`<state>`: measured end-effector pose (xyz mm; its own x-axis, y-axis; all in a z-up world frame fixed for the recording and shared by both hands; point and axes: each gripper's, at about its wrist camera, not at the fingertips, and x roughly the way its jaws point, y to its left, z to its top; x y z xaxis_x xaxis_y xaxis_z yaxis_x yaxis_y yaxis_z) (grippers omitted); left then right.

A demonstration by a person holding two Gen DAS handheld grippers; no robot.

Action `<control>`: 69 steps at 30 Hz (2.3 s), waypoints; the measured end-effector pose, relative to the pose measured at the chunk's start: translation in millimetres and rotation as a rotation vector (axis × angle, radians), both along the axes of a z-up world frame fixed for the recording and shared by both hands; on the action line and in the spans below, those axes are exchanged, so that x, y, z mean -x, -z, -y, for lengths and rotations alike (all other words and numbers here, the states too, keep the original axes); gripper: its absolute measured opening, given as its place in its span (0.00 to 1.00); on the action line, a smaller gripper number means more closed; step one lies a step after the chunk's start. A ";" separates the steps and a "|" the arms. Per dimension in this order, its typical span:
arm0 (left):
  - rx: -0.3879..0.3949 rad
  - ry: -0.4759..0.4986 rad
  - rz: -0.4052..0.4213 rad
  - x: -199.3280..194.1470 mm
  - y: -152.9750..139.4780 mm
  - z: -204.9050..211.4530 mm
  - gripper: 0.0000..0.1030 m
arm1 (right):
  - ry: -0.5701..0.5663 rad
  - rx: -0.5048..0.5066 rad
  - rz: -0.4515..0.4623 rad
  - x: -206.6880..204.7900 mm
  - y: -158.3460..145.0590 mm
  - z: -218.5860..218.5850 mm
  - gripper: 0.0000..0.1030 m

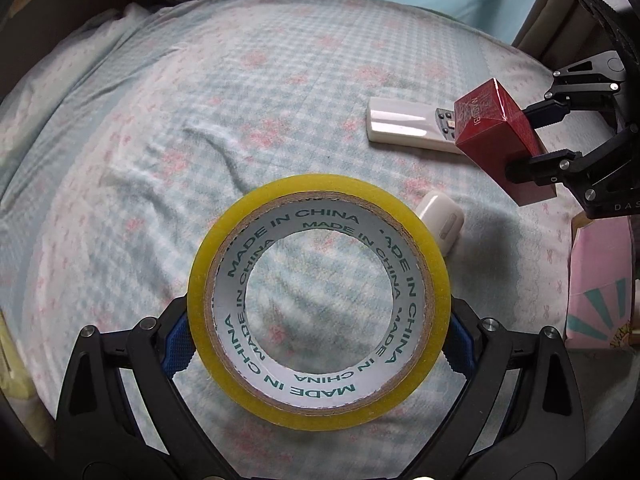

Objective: Organize rigid objects
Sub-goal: 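Lift and carry the tape roll and red box over the cardboard box, then lower the tape roll and red box into the box and open both tools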

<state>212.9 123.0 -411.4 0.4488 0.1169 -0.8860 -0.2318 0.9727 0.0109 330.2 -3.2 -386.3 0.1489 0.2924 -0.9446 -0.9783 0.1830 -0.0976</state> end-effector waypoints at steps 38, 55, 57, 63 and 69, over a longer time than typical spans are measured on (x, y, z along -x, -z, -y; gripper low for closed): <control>0.042 0.389 0.167 21.3 -238.9 236.3 0.93 | 1.025 -0.429 0.126 126.5 -257.8 321.2 0.38; 0.048 0.698 0.010 -52.2 -179.1 361.4 0.93 | 1.384 -0.403 0.110 124.5 -202.9 427.2 0.38; 0.048 0.733 -0.018 -60.0 -165.7 373.1 0.93 | 1.379 -0.378 0.104 125.7 -191.2 429.4 0.38; 0.018 0.832 -0.104 -77.8 -119.3 403.3 0.93 | 1.288 -0.255 0.106 116.5 -154.3 422.1 0.38; -0.047 0.905 -0.217 -86.5 -69.3 417.9 0.93 | 1.126 -0.120 0.094 111.6 -115.5 404.7 0.38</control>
<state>299.4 -294.9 -342.1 0.2112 -0.1589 -0.9644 0.6261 0.7797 0.0087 218.6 -407.9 -270.8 0.4530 0.0352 -0.8908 -0.2413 0.9668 -0.0846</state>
